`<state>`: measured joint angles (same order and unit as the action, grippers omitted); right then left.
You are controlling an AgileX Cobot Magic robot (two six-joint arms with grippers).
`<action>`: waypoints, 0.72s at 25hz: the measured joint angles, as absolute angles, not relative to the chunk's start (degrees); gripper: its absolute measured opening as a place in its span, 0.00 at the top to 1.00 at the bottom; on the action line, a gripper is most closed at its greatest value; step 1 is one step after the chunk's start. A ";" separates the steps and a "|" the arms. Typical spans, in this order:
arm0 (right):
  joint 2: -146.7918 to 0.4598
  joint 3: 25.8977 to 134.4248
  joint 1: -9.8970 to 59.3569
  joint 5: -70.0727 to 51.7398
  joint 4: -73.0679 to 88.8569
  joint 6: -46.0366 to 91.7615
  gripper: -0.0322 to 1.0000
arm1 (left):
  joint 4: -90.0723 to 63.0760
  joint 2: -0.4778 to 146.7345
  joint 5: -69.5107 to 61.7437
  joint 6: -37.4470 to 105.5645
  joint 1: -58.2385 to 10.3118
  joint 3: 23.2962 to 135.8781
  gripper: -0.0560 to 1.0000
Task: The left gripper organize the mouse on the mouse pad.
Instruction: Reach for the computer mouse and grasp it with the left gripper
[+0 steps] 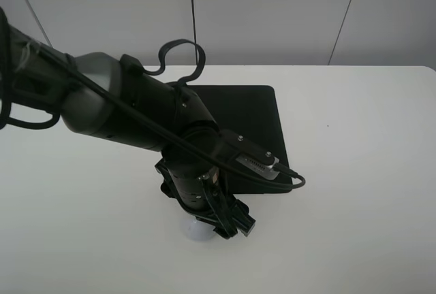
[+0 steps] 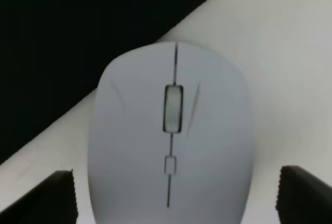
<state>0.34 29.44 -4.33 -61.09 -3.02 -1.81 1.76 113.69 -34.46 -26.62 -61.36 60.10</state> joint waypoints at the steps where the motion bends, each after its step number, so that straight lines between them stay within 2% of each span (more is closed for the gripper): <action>1: 0.34 29.44 -4.33 -61.09 -3.02 -1.81 0.17 | 1.62 113.69 -34.19 -26.62 -61.36 60.10 0.20; 18: 0.34 29.44 -4.33 -61.09 -3.02 -1.81 0.17 | 1.53 114.99 -33.29 -26.67 -61.36 60.10 0.20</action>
<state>0.34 29.44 -4.33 -61.09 -3.02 -1.81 1.53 114.99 -33.29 -26.67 -61.36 60.10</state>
